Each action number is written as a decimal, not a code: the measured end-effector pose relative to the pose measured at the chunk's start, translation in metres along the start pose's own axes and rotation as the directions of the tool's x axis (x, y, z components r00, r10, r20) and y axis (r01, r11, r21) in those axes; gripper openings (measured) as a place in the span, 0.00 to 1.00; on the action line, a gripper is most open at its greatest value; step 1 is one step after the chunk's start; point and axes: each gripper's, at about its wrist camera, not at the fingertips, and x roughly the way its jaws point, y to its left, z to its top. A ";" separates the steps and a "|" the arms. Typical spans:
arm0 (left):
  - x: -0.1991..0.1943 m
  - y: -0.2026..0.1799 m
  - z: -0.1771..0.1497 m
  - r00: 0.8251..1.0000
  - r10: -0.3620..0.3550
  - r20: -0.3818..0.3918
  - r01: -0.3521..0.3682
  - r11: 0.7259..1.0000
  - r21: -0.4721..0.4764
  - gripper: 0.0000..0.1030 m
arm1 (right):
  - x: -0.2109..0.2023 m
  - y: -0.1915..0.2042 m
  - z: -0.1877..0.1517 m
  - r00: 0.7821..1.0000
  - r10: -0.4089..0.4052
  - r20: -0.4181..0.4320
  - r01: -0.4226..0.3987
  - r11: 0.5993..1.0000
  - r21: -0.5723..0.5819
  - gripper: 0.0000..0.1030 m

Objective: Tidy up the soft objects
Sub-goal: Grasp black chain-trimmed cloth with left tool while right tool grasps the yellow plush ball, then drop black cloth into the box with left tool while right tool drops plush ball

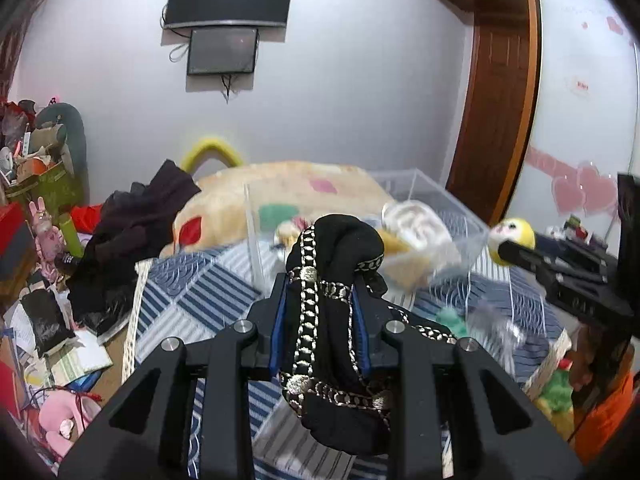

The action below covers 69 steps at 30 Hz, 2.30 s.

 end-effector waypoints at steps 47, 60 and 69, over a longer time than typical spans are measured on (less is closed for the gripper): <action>0.114 0.001 0.046 0.986 0.164 -0.022 -0.164 0.987 0.001 0.50 | 0.082 0.008 0.025 0.993 -0.011 -0.120 0.007 0.999 -0.037 0.44; 0.072 -0.021 0.048 0.989 0.141 0.042 -0.143 0.989 0.036 0.97 | 0.047 0.003 0.032 0.999 -0.011 -0.033 0.010 0.999 -0.041 0.72; 0.042 -0.038 0.041 0.994 0.096 0.047 -0.099 0.992 0.076 1.00 | 0.019 0.001 0.025 1.000 -0.022 0.020 0.024 0.998 -0.058 0.79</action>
